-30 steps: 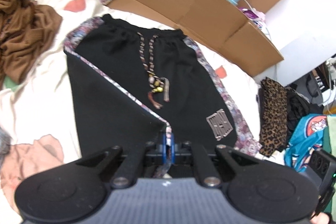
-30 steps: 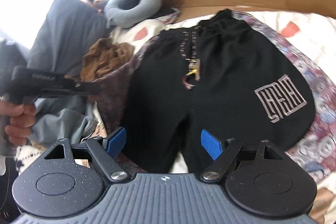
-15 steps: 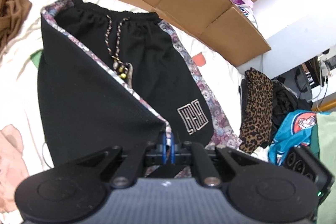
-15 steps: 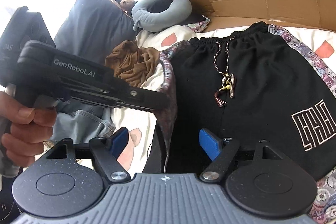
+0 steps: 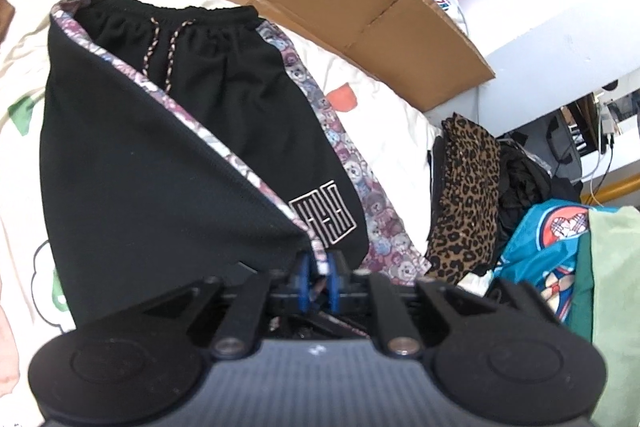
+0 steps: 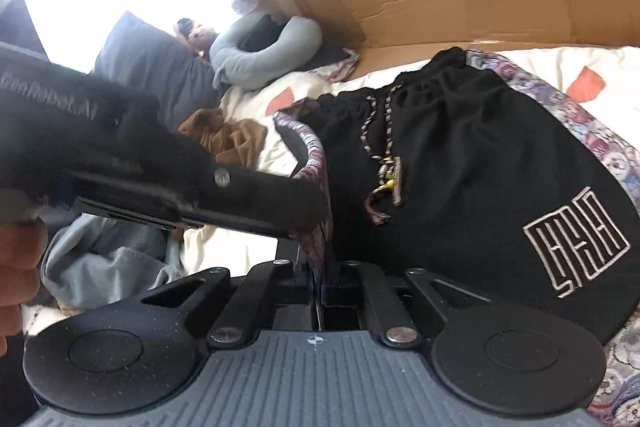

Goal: Fold clothes

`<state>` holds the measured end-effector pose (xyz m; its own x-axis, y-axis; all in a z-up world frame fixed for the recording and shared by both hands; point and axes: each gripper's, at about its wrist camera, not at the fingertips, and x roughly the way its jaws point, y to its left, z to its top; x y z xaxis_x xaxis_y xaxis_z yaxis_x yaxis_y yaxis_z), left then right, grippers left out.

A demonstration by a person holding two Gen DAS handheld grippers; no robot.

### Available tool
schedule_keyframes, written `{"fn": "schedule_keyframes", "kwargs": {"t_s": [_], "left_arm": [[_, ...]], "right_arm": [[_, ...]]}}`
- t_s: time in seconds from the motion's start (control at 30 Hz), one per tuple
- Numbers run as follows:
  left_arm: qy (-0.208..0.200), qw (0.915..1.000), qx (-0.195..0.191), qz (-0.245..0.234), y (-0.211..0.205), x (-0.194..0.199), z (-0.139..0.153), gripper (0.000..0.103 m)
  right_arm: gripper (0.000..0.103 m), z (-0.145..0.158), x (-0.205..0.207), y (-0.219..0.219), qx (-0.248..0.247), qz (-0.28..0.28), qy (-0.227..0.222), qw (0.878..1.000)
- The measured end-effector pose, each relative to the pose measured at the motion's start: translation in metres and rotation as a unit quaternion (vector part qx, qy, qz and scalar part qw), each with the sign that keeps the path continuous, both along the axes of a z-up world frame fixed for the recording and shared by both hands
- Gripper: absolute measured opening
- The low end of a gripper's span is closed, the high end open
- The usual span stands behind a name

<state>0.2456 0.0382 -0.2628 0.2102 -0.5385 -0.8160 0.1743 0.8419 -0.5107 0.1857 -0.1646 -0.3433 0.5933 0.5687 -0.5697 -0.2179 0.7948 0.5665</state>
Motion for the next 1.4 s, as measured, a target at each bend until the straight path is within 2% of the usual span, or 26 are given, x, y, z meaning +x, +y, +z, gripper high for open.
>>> {"fn": "schedule_keyframes", "kwargs": {"t_s": [0.03, 0.1, 0.23, 0.37, 0.73, 0.97, 1.3, 1.4], "left_arm": [[-0.004, 0.9999, 0.009, -0.008, -0.003, 0.002, 0.002, 0.04], [-0.011, 0.9993, 0.028, -0.023, -0.009, 0.007, 0.007, 0.059], [-0.018, 0.9964, 0.07, -0.044, -0.015, 0.016, 0.012, 0.065], [-0.004, 0.993, 0.113, -0.032, -0.008, 0.024, 0.007, 0.066], [0.06, 0.9868, 0.146, 0.034, 0.013, 0.025, -0.039, 0.067], [0.101, 0.979, 0.149, 0.096, 0.03, -0.007, -0.083, 0.067], [0.123, 0.9687, 0.104, 0.189, 0.062, -0.075, -0.118, 0.065], [0.128, 0.9638, 0.092, 0.215, 0.071, -0.089, -0.127, 0.061]], "right_arm": [[0.001, -0.001, 0.0, -0.004, 0.001, -0.007, 0.004, 1.0], [0.001, -0.003, 0.001, -0.014, 0.0, -0.015, 0.009, 1.0], [0.001, -0.005, -0.002, -0.032, 0.006, -0.032, 0.013, 0.999], [0.001, -0.005, -0.005, -0.047, 0.004, -0.039, 0.011, 0.999], [0.001, -0.004, -0.008, -0.093, -0.015, -0.081, 0.021, 0.996], [0.001, -0.017, -0.011, -0.125, 0.0, -0.106, 0.039, 0.994], [0.001, -0.06, -0.019, -0.162, 0.038, -0.158, 0.087, 0.983], [0.001, -0.077, -0.02, -0.167, 0.045, -0.17, 0.105, 0.979]]}}
